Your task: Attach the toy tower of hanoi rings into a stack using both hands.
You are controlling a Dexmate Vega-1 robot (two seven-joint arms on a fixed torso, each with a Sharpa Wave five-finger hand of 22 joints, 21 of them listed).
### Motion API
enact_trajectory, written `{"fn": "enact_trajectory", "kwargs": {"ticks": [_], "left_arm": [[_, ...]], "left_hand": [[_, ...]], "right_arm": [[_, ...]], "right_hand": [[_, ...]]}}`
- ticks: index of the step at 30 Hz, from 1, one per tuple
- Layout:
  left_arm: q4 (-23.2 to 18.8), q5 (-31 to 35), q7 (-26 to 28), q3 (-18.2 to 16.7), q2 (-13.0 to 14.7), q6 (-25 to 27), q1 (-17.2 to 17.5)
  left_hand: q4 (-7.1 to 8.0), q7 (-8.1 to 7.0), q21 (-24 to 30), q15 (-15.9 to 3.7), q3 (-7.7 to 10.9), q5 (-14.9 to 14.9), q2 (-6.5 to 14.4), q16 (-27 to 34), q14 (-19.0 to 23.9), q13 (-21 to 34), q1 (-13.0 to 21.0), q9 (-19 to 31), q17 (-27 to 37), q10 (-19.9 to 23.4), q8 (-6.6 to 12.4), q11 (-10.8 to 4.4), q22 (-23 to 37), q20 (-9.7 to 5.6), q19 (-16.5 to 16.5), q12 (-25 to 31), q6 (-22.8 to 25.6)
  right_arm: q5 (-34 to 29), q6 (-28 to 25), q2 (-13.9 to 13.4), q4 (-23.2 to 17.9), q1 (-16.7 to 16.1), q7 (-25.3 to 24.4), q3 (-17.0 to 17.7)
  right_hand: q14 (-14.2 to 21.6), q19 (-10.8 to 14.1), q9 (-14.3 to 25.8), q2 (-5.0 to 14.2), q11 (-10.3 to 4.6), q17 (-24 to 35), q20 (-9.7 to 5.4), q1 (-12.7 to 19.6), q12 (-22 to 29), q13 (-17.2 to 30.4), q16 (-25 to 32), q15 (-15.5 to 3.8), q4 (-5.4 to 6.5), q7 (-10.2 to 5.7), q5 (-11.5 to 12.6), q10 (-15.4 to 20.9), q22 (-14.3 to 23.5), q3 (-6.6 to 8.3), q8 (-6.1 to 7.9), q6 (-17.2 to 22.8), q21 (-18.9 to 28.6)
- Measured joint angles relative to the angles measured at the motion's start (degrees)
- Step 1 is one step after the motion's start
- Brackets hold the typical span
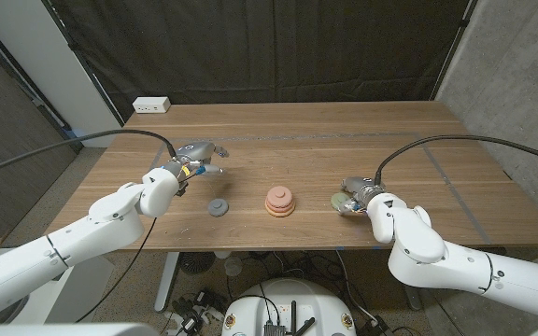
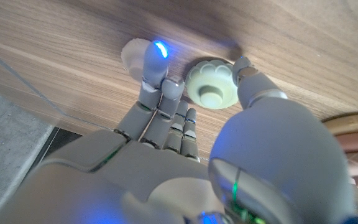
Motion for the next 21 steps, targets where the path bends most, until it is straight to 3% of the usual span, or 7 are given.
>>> {"fn": "enact_trajectory", "kwargs": {"ticks": [9,21], "left_arm": [[0.39,-0.28,0.04,0.02,-0.03,-0.44,0.0],[0.65,-0.69,0.32,0.02,-0.03,-0.85,0.23]], "left_hand": [[0.06,0.0,0.0,0.11,0.09,0.0,0.15,-0.21,0.11,-0.01,-0.15,0.0,0.1,0.0,-0.35,0.0,0.0,0.0,0.0,0.0,0.0],[-0.18,-0.01,0.0,0.11,0.63,0.0,0.15,-0.21,0.1,0.22,-0.14,0.0,0.26,0.0,-0.46,0.0,0.0,0.0,0.0,0.0,0.51]], "right_arm": [[-3.5,-2.11,0.62,0.97,2.81,2.32,-4.47],[-5.84,-2.94,1.23,1.76,4.42,4.34,-6.89]], "right_hand": [[0.0,0.0,0.0,0.01,-0.45,0.42,0.0,-0.01,0.0,0.27,0.0,0.0,0.0,-0.58,0.0,0.45,-0.08,0.0,0.22,0.58,0.0],[0.51,0.0,0.27,0.38,-1.15,0.42,0.0,-0.39,0.0,0.54,0.0,-0.1,0.26,-0.76,0.04,1.76,-0.27,-0.25,0.6,1.37,0.22]]}}
